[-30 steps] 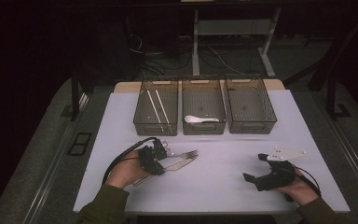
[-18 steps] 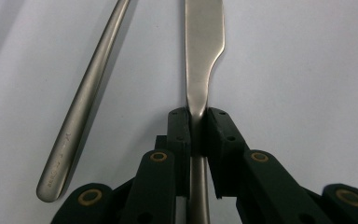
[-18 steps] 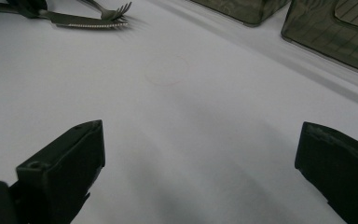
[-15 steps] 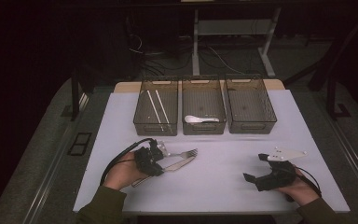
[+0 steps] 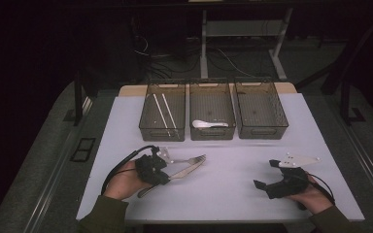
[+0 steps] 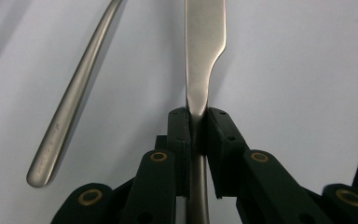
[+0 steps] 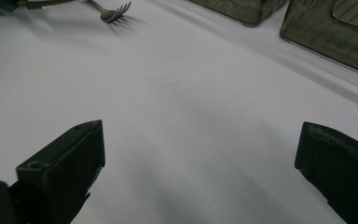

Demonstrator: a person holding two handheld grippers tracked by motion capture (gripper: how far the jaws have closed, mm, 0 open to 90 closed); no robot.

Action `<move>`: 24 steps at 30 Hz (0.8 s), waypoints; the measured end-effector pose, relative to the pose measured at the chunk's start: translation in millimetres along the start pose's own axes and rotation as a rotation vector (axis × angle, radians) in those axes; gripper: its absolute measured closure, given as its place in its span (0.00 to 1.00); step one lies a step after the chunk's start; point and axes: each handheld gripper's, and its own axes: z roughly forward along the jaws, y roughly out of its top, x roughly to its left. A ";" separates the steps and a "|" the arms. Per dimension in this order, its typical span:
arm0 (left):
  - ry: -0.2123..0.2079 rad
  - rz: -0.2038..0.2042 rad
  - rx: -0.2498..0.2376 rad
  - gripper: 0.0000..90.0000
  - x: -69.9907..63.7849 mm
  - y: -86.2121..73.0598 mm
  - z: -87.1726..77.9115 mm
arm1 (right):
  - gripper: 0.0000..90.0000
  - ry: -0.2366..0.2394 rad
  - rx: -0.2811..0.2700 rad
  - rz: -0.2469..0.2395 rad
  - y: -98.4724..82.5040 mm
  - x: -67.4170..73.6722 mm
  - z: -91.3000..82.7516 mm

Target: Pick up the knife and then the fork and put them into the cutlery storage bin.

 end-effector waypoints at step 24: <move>0.075 -0.054 -0.461 0.88 -5.3 43.5 -14.1 | 0.07 0.073 -0.071 0.057 26.5 -4.4 -15.1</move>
